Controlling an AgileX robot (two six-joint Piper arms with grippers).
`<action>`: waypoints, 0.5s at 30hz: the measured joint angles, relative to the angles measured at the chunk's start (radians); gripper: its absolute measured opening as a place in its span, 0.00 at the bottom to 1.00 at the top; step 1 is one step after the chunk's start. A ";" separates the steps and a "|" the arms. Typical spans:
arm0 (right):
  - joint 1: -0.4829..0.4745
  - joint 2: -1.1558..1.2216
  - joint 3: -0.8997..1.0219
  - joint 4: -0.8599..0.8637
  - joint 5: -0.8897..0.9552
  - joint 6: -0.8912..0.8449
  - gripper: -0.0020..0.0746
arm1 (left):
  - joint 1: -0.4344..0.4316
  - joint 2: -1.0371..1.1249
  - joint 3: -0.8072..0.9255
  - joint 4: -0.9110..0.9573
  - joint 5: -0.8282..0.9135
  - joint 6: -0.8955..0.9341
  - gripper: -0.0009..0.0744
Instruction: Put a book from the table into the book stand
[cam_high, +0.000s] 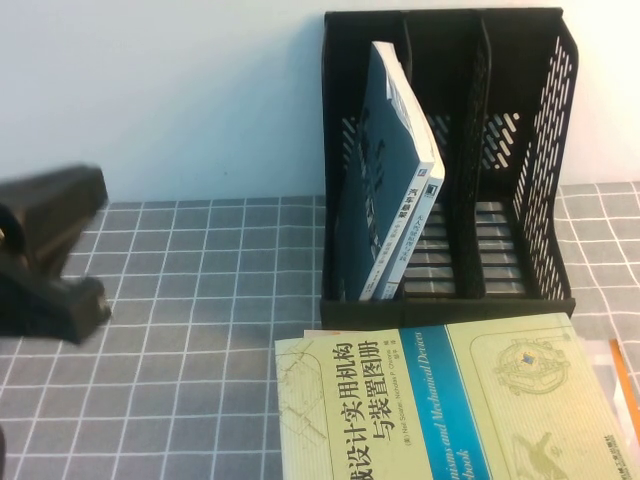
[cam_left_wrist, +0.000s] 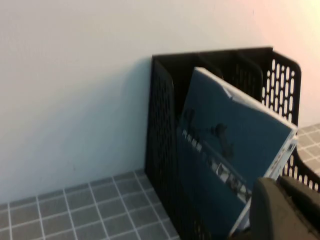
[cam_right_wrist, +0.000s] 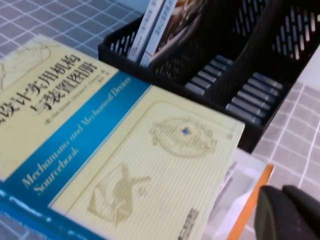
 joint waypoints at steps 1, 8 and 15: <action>0.000 -0.018 0.033 0.005 -0.014 0.001 0.02 | 0.000 -0.002 0.020 0.000 -0.004 0.000 0.01; 0.000 -0.048 0.182 0.063 -0.035 0.003 0.02 | 0.000 -0.005 0.066 0.007 -0.017 -0.003 0.01; 0.000 -0.048 0.249 0.075 -0.026 0.003 0.02 | 0.000 -0.005 0.066 0.007 -0.017 -0.003 0.01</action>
